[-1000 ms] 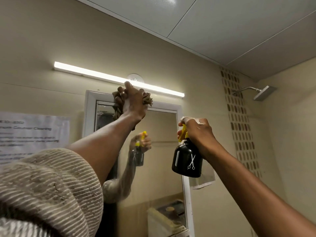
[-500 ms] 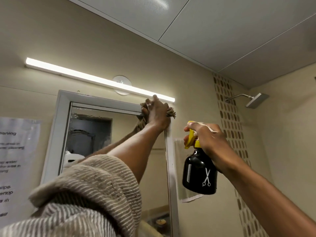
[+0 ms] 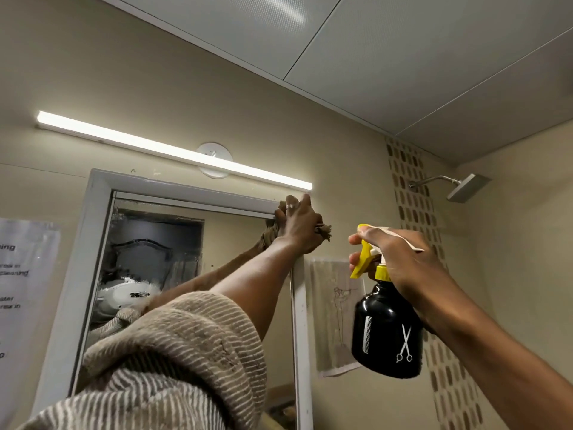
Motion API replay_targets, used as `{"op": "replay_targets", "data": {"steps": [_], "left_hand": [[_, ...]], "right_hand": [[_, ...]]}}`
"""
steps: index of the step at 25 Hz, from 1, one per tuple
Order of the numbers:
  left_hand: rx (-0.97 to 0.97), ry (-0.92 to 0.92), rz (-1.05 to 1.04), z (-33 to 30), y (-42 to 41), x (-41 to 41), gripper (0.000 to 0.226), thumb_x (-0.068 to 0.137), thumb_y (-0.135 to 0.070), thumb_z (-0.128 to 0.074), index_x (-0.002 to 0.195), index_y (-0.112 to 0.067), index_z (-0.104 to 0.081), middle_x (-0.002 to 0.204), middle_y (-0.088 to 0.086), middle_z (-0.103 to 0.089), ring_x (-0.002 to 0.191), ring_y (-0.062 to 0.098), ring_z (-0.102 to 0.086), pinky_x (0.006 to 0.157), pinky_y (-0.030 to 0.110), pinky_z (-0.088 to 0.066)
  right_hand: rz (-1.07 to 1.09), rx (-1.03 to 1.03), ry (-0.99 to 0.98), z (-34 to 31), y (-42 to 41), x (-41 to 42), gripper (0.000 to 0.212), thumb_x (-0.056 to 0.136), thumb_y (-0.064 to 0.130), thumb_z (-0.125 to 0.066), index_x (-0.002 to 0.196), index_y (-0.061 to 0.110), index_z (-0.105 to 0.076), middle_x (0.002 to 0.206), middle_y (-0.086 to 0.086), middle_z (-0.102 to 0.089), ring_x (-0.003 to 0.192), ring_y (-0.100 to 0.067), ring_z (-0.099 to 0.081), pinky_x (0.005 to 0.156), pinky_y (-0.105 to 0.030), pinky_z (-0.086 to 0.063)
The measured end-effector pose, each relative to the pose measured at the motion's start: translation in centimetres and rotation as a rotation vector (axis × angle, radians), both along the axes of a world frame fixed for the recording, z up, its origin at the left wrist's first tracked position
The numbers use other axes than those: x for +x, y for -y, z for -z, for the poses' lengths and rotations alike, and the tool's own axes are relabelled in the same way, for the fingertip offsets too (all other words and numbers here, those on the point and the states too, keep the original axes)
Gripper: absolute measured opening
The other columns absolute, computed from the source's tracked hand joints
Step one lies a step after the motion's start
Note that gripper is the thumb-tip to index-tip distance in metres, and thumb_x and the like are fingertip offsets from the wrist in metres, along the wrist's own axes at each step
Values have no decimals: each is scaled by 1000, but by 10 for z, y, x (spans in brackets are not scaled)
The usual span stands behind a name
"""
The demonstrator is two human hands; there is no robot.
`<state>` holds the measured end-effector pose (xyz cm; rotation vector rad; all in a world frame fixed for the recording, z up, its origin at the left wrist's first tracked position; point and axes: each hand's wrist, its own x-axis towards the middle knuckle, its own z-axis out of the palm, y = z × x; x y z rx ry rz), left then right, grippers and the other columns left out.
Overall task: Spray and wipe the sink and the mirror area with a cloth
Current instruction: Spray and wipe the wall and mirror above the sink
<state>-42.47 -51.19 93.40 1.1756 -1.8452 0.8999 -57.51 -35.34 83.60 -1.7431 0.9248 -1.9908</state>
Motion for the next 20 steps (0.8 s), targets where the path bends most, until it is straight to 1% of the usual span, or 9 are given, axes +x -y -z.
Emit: {"op": "replay_targets", "data": {"steps": [6,8,11,13,15,16,17,19,20], "left_hand": [[44,216,-226,62,10,-10,34,86,-43,-59,110,-21,-68,134,8,-36,130,35,-33,102,55,-31],[118,252,-232,87,5,-9,40,86,-44,-59,118,-20,-65,140,8,-37,132,33,-32,104,54,-33],[300,211,-77,140,-20,-7,50,87,-38,-65,132,-19,-56,151,9,-33,140,31,-28,113,53,-29],[581,-12,172,176,-44,-6,53,83,-32,-73,131,-19,-58,142,9,-48,134,26,-38,114,50,-32],[770,-285,449,205,-52,-6,18,81,-24,-74,99,-22,-72,107,9,-70,107,23,-61,100,42,-49],[828,-522,587,212,-54,-5,5,81,-18,-69,84,-21,-73,90,7,-72,91,23,-64,88,37,-54],[856,-806,690,213,-56,-4,8,79,-15,-65,79,-18,-72,82,9,-71,84,26,-63,78,33,-53],[858,-1333,919,198,-67,5,15,77,-7,-62,87,-7,-73,78,14,-71,75,30,-65,72,34,-54],[813,-1468,1043,183,-71,13,11,81,-3,-60,84,-3,-71,73,13,-70,68,28,-64,69,34,-53]], "right_hand": [[-39,16,17,7,-5,10,31,97,38,-61,89,15,-80,79,-11,-82,75,-21,-78,66,-29,-52],[-44,31,11,9,-9,11,31,97,40,-61,90,16,-80,79,-9,-82,75,-21,-78,64,-28,-53],[-35,23,25,8,-15,12,31,95,40,-61,88,16,-80,76,-7,-82,79,-26,-79,76,-40,-58],[-14,13,49,9,-16,11,32,94,40,-61,86,15,-79,72,-5,-81,83,-30,-79,84,-47,-62],[-19,12,87,10,-13,8,32,93,37,-62,85,11,-78,69,-4,-81,83,-30,-80,90,-53,-63],[-27,15,95,11,-11,7,32,93,35,-63,85,9,-78,69,-5,-81,81,-27,-81,92,-54,-62],[-37,18,90,13,-8,5,32,93,34,-63,84,7,-77,70,-8,-81,79,-24,-81,92,-56,-61],[-55,20,60,21,-2,3,30,93,33,-63,82,10,-77,71,-9,-80,82,-30,-80,92,-58,-61],[-62,22,39,26,0,3,29,94,32,-62,82,11,-77,70,-9,-80,84,-35,-79,91,-58,-62]]}}
